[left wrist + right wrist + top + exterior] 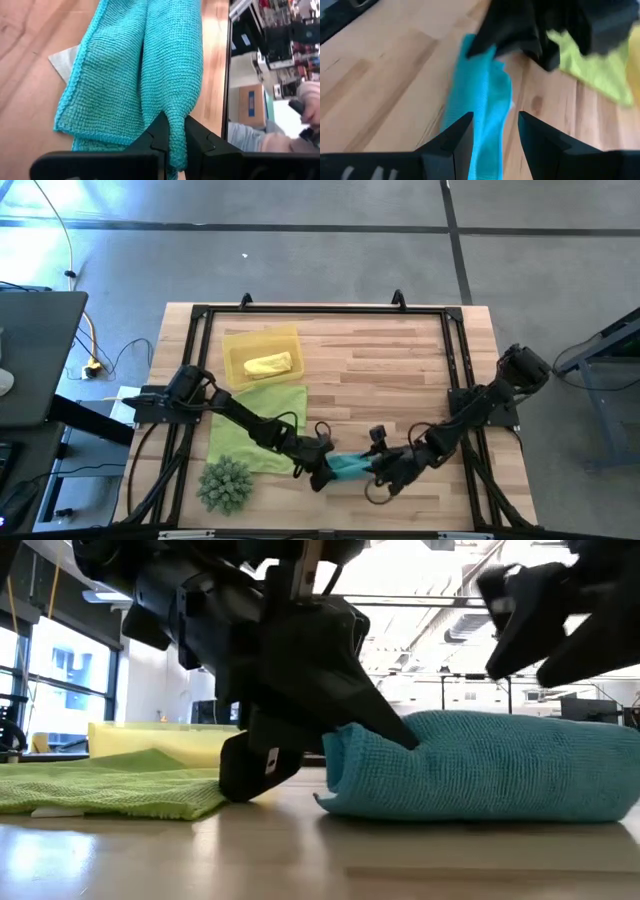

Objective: Roll microfiber towels into tight, uniform cylinder then place into a basket
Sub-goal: Roll the blue microfiber towel

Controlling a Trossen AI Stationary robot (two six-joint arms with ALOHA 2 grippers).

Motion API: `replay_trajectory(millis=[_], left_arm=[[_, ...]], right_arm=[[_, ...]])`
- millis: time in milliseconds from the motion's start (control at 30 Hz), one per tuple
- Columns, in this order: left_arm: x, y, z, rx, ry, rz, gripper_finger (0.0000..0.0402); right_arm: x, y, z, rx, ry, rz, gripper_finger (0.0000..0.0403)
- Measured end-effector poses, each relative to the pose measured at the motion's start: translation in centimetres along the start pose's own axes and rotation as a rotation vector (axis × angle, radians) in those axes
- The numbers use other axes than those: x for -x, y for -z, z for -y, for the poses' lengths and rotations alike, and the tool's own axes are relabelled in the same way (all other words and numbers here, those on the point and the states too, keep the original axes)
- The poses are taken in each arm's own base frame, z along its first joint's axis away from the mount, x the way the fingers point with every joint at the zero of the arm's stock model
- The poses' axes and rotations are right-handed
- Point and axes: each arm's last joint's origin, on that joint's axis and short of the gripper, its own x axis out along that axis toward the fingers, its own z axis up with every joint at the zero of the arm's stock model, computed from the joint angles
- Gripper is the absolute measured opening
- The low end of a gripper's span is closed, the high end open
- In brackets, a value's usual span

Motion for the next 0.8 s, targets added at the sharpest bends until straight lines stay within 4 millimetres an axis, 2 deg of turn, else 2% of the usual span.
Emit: replay_trajectory(millis=[167,367,467,600,800], left_arm=[[-0.1,0.9,0.4,0.012,-0.032,0.022,0.0015],[-0.1,1.8,0.7,0.008,-0.073,0.059,0.0015],[-0.1,2.0,0.8,0.004,-0.090,0.062,0.0015],[-0.1,2.0,0.7,0.008,-0.094,0.059,0.0015],[-0.1,2.1,0.7,0.010,-0.101,0.064,0.0015]], right_arm=[[1.2,-1.5,-1.6,0.119,-0.008,0.052,0.0145],[1.8,-0.7,-2.8,-0.004,-0.057,-0.018,0.0145],[1.6,-0.3,-3.5,-0.017,-0.071,-0.037,0.0145],[0.7,0.4,-4.1,0.050,-0.072,-0.073,0.0145],[-0.2,0.7,-3.5,0.095,-0.051,-0.089,0.0145]])
